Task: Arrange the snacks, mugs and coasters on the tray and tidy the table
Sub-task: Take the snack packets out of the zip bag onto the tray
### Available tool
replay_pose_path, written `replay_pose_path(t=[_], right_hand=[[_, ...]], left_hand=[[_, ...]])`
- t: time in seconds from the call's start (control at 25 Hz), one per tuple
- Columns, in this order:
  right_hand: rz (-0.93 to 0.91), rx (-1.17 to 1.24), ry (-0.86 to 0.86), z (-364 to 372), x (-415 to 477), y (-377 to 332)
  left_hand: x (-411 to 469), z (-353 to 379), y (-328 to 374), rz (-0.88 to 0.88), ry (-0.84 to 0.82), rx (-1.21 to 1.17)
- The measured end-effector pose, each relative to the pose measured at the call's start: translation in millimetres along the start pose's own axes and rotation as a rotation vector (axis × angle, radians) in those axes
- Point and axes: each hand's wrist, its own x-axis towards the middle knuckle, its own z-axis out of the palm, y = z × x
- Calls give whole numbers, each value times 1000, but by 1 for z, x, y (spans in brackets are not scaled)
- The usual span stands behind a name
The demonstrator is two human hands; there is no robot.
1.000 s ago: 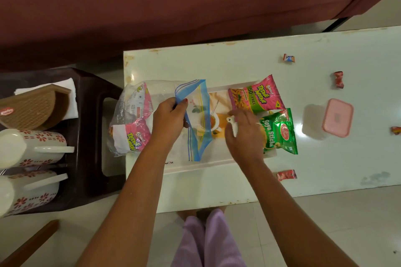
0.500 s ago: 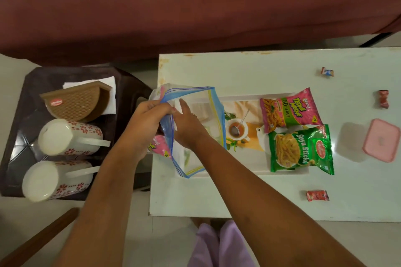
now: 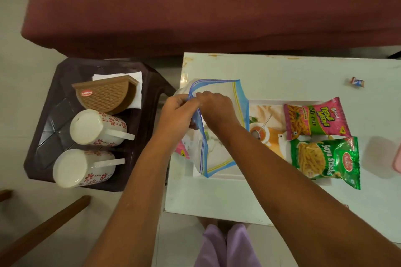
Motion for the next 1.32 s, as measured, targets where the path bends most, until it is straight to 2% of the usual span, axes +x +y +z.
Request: replay_pose_path(t=[0.16, 0.28, 0.36, 0.44, 0.52, 0.56, 0.64, 0.72, 0.84, 0.96, 1.08, 1.2, 1.32], right_hand=[[59, 55, 163, -24, -38, 6], [227, 112, 459, -45, -78, 24], [383, 278, 593, -52, -105, 48], [597, 718, 682, -49, -125, 75], [834, 1349, 730, -35, -136, 99], [929, 1585, 714, -23, -140, 108], [1059, 1882, 696, 5, -144, 119], [1133, 2026, 737, 27, -144, 122], [1194, 2064, 830, 35, -150, 133], [1243, 1905, 830, 22, -162, 162], [1216, 1603, 649, 8, -162, 187], [1117, 1387, 437, 4, -145, 200], [1110, 1143, 289, 10, -129, 210]], left_hand=[[4, 4, 0, 117, 32, 78], [4, 7, 5, 253, 101, 249], [6, 12, 8, 349, 140, 367], [7, 20, 8, 409, 142, 444], [7, 32, 8, 429, 132, 485], [7, 39, 7, 432, 132, 490], [9, 52, 4, 419, 145, 486], [12, 63, 0, 403, 164, 480], [16, 73, -5, 394, 168, 467], [22, 69, -4, 371, 245, 471], [24, 69, 2, 313, 258, 445], [20, 78, 4, 349, 225, 392], [16, 85, -2, 328, 184, 387]])
